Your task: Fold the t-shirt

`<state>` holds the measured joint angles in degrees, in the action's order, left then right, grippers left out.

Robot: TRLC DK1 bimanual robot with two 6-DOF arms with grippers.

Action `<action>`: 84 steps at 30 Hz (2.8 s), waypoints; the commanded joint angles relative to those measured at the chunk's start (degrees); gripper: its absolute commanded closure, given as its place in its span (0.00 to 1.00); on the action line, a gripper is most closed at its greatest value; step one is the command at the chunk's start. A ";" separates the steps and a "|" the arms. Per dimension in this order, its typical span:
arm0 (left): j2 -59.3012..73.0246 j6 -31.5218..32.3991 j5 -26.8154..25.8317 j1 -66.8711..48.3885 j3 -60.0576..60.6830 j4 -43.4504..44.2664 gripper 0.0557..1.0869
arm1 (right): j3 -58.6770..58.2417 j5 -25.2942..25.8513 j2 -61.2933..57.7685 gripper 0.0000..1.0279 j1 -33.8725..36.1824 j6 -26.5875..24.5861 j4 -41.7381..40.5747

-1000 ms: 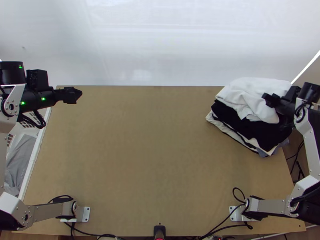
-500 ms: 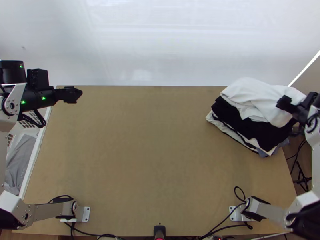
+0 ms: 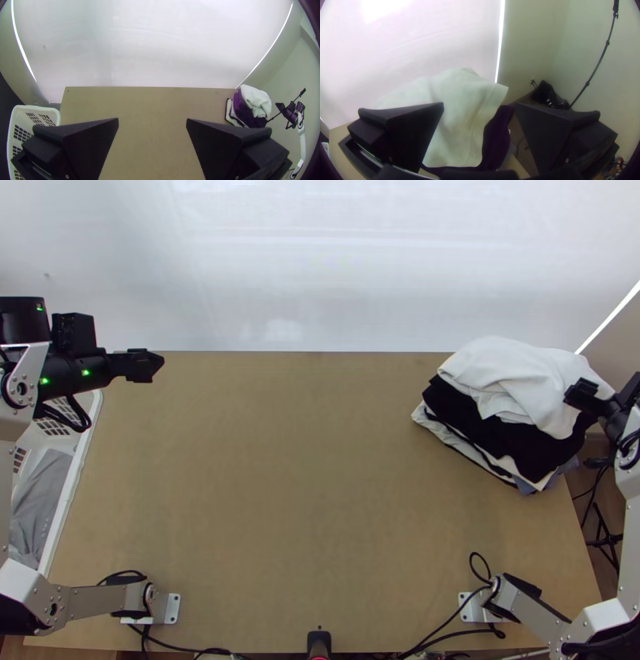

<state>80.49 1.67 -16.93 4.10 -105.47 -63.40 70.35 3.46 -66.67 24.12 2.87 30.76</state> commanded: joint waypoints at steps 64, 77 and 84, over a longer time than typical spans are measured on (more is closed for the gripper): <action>-1.65 2.55 -0.12 -0.58 -0.35 -1.56 0.04 | -19.81 7.17 -6.27 0.04 -22.01 -8.85 -65.57; -2.00 2.81 -0.12 -1.29 -0.17 -1.03 0.04 | -23.06 13.50 -31.59 0.04 -27.72 -7.88 -75.68; -2.44 3.43 -0.12 -1.73 1.50 -1.03 0.04 | -29.57 15.96 -34.93 0.04 -28.51 -7.53 -83.67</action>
<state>78.30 4.71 -17.06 2.61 -105.03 -64.45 45.56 16.78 -96.49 -3.38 -5.19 -47.13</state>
